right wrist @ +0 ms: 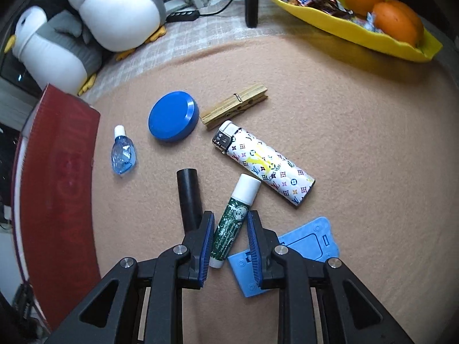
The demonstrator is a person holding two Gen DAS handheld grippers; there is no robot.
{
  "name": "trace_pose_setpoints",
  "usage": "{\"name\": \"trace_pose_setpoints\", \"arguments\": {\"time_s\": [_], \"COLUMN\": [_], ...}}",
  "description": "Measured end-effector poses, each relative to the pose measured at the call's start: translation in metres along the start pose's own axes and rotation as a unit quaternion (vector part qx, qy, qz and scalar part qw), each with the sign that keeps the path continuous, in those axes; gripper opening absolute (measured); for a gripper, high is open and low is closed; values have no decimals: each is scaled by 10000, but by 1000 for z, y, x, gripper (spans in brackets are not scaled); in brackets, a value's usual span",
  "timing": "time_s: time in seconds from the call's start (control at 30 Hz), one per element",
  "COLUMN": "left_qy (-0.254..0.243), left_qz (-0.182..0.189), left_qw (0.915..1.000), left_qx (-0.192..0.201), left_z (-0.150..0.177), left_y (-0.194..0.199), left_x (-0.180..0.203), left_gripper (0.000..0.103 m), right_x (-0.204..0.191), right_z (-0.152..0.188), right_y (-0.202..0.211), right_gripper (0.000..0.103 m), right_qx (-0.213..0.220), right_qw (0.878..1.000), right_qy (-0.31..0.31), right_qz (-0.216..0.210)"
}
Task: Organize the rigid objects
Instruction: 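Close the right gripper on the green-white lip balm stick, then carry the lip balm into the box and release it with the right gripper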
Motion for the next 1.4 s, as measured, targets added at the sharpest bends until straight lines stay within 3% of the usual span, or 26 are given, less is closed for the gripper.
{"name": "trace_pose_setpoints", "arguments": {"time_s": [0.2, 0.33, 1.0, 1.2, 1.4], "left_qy": [0, -9, 5, -9, -7], "left_qz": [1, -3, 6, -6, -18], "left_qw": [10000, 10000, 10000, 10000, 10000], "left_qx": [0, 1, 0, -19, -47], "left_z": [0, 0, 1, 0, -1], "left_y": [0, 0, -1, -5, -8], "left_x": [0, 0, -4, -6, -5], "left_gripper": [9, 9, 9, 9, 9], "right_x": [-4, -2, 2, -17, -64], "right_z": [4, 6, 17, 18, 16], "right_y": [-2, -3, 22, 53, 92], "right_gripper": [18, 14, 14, 14, 14], "right_qx": [86, 156, 468, 743, 1091], "right_qw": [9989, 9990, 9984, 9955, 9882], "right_qy": [383, 363, 332, 575, 989], "right_qz": [245, 187, 1, -110, -423]}}
Point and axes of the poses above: each gripper's, at about its wrist camera, not at the fingertips, and y roughly against the way its jaws point, x to its right, z to its underside, the point moved 10 cm from there along -y, roughly the way its jaws point, and after that the axes turned 4 degrees about -x, right-handed, at the moved point
